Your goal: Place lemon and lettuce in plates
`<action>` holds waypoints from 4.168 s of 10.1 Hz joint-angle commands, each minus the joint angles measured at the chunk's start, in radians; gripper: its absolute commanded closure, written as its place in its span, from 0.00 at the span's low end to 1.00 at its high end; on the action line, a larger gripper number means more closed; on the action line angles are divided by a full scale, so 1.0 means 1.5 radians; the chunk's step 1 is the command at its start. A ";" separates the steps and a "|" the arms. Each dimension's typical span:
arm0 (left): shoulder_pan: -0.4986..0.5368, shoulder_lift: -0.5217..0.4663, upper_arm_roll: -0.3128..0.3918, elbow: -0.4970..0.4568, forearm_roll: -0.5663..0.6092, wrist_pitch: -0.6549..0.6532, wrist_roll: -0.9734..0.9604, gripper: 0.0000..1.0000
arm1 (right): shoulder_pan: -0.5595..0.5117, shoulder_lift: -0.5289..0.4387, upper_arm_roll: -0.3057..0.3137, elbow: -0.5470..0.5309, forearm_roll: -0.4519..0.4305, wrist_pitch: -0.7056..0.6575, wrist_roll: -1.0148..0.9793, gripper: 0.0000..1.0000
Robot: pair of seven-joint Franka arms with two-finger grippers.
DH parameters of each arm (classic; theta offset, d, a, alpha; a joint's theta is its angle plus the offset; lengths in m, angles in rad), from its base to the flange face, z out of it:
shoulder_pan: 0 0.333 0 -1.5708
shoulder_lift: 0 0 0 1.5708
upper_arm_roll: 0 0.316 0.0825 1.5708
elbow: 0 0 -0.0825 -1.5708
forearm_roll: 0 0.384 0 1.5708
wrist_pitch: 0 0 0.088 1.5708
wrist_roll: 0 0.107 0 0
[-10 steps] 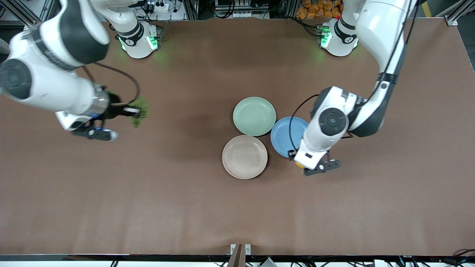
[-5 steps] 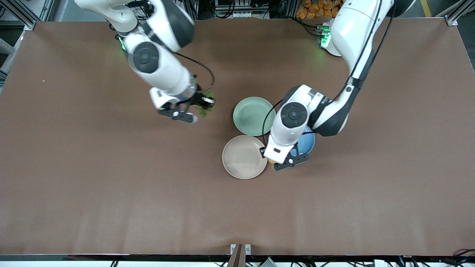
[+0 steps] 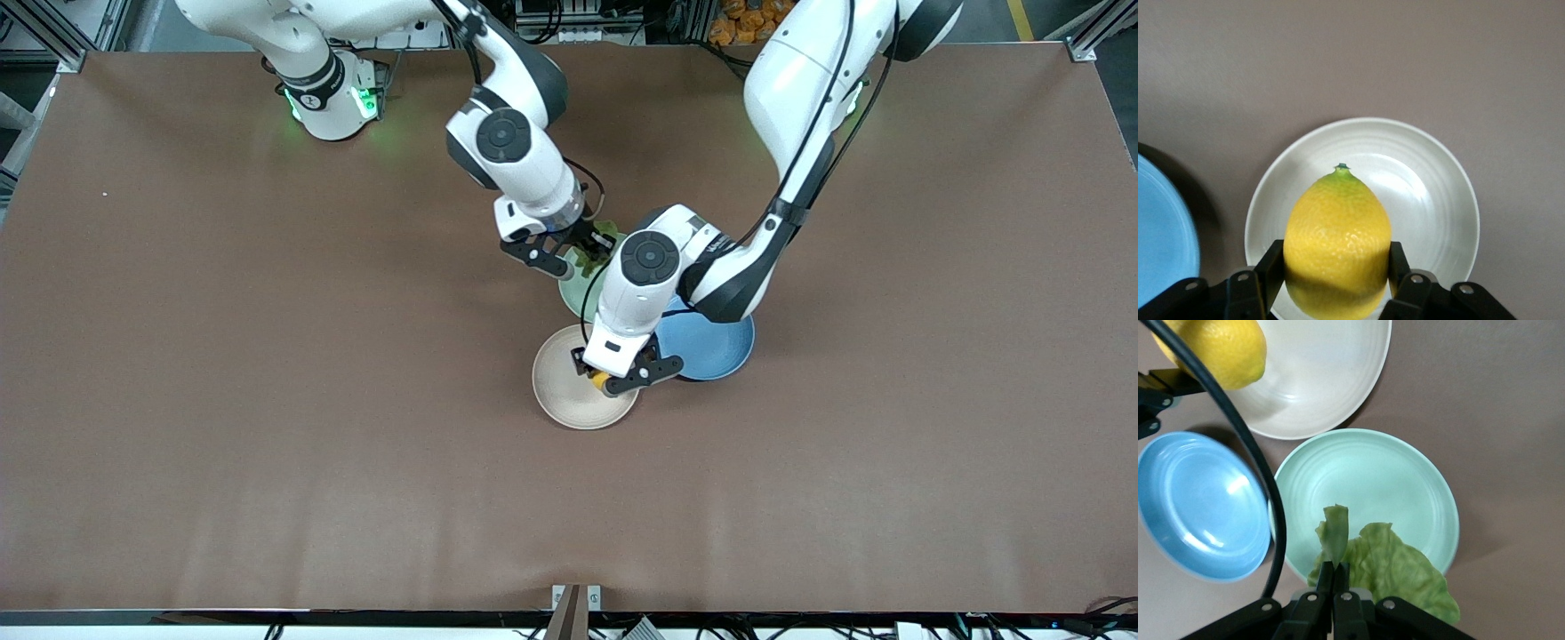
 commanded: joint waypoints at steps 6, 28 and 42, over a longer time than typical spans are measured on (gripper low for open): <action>-0.001 -0.003 0.013 0.008 0.008 0.001 -0.001 0.00 | 0.018 0.024 -0.012 0.067 -0.118 -0.061 0.118 0.00; 0.448 -0.326 -0.098 -0.400 0.009 -0.046 0.386 0.00 | -0.411 -0.261 -0.187 0.282 -0.080 -0.663 -0.896 0.00; 0.497 -0.468 -0.127 -0.148 -0.073 -0.328 0.508 0.00 | -0.410 -0.407 -0.173 0.102 -0.050 -0.611 -0.941 0.00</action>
